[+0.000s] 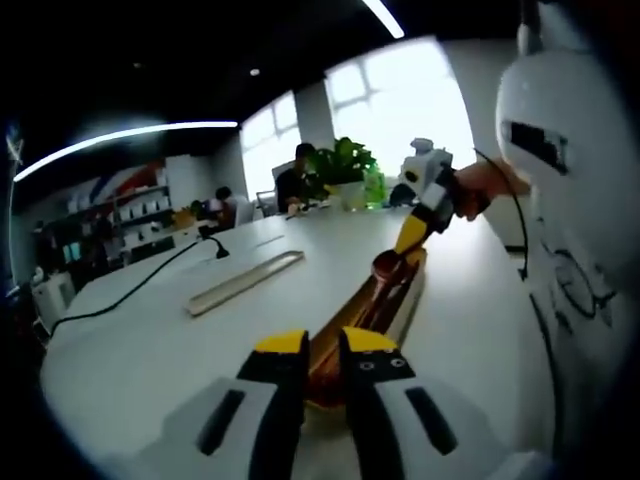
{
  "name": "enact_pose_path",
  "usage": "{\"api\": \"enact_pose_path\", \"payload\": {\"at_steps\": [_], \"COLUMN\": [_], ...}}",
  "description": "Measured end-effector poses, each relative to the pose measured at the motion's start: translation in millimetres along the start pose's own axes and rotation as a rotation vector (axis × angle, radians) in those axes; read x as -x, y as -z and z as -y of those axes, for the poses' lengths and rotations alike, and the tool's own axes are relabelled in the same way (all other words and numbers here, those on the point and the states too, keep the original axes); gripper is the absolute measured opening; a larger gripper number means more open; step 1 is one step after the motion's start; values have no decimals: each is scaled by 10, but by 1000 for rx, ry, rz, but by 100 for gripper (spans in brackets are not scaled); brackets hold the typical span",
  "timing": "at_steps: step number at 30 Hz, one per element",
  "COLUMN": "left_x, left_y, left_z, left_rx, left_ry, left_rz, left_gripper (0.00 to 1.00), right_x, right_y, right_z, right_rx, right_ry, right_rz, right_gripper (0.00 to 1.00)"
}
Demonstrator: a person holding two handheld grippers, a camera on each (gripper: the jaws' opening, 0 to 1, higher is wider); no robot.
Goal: Arrange the utensils inside the cutlery case until each visible utensil rests in its matching compartment.
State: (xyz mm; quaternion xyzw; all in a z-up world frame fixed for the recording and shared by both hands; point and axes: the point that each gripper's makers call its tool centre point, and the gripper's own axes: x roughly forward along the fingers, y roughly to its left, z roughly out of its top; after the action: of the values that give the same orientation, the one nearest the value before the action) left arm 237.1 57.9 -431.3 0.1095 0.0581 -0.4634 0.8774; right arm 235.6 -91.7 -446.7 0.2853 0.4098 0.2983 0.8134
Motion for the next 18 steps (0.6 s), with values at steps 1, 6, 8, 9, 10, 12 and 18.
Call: {"api": "enact_pose_path", "payload": {"at_steps": [1, 6, 8, 9, 10, 12, 18], "left_x": [-12, -71, -86, -92, -101, -111, -133], "left_y": [-4, -15, -16, -16, -17, -15, -20], "left_z": [-4, -19, -21, -23, -27, -26, 4], "left_rx": [1, -12, -21, -25, -28, -36, -42], "left_ry": [0, 4, 6, 5, 3, 4, 14], "left_rz": [1, -10, -20, -23, -28, -37, -49], "left_gripper": [12, 12, 12, 12, 12, 12, 13], "right_x": [5, 22, 23, 22, 24, 28, 62], "right_y": [4, 33, 53, 48, 45, 26, -69], "right_z": [10, 19, -13, -27, -33, -44, -100], "right_rx": [19, 215, 259, 267, 276, 298, 352], "right_ry": [12, 83, 92, 95, 98, 97, 79], "right_rz": [-3, -38, -55, -52, -54, -50, -25], "right_gripper": [2, 4, 5, 6, 7, 7, 7]}}
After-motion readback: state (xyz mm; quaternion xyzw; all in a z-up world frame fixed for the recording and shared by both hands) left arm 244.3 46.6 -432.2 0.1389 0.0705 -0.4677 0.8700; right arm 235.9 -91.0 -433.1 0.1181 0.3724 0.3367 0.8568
